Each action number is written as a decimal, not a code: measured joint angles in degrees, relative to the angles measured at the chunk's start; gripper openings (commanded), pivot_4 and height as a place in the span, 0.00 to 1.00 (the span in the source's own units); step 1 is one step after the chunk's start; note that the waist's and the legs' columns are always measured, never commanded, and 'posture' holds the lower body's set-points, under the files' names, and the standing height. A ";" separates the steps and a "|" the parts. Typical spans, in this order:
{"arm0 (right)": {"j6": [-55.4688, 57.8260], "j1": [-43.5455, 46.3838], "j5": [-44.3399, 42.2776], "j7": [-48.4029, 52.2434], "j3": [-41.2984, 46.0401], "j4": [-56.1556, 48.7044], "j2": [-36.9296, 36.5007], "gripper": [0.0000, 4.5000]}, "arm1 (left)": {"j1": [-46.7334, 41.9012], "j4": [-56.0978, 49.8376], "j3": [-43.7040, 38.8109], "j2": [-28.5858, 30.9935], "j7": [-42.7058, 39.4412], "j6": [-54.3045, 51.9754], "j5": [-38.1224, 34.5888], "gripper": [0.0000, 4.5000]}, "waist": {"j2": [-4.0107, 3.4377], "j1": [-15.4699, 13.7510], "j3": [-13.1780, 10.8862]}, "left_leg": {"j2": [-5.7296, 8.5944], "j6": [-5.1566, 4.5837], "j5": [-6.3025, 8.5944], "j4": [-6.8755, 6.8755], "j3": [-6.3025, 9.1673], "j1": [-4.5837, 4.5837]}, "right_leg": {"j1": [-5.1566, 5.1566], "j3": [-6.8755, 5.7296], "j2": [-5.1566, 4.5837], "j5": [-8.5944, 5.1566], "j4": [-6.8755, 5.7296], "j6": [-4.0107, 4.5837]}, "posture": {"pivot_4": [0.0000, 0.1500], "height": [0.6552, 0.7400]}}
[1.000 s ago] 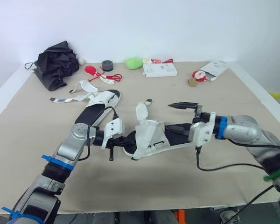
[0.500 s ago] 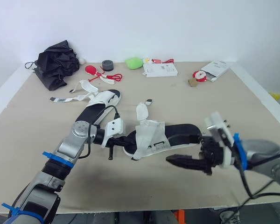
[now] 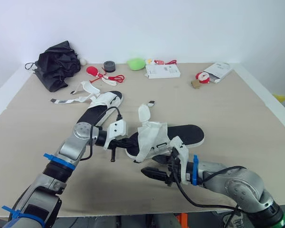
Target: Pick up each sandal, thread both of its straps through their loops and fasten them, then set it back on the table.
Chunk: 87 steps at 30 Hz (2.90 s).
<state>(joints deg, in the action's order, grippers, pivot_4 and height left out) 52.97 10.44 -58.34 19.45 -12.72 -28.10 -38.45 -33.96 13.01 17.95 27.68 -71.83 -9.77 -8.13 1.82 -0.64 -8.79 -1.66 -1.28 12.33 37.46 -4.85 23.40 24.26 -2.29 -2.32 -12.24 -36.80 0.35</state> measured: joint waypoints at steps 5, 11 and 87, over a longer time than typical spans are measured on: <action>4.42 1.29 -2.33 -0.91 2.21 1.61 3.98 0.97 | -0.35 0.03 -0.06 0.03 0.06 -0.03 0.46 0.00 | 0.02 0.04 -0.01 | -0.04 0.00 0.00 -0.02 0.00 0.02 | 0.03 0.01 0.06 -0.01 0.00 0.02 | 1.00 1.00; 7.30 3.52 -3.46 -0.93 2.61 1.69 8.52 0.97 | -0.54 0.08 -0.02 -0.08 -0.03 0.01 0.47 0.00 | 0.02 0.06 -0.02 | -0.04 0.00 0.01 -0.05 0.00 0.06 | 0.06 0.02 0.07 -0.02 0.00 0.04 | 1.00 1.00; 9.77 50.91 27.02 62.27 -15.47 42.96 -5.68 0.01 | 0.19 -1.64 -0.25 -1.02 0.00 0.12 0.18 0.00 | -0.21 -0.20 -0.06 | 0.11 -0.23 0.33 0.19 0.22 1.11 | 0.70 -0.28 -0.06 0.42 0.45 0.04 | 1.00 1.00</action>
<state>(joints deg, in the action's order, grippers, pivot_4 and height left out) 62.75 61.35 -31.32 81.72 -28.19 14.87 -44.13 -33.77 11.37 17.70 26.66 -71.83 -9.65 -7.95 1.61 -0.84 -8.86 -1.54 -1.51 12.65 37.65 -4.63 24.51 24.95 -2.58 -2.38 -11.82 -36.35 0.39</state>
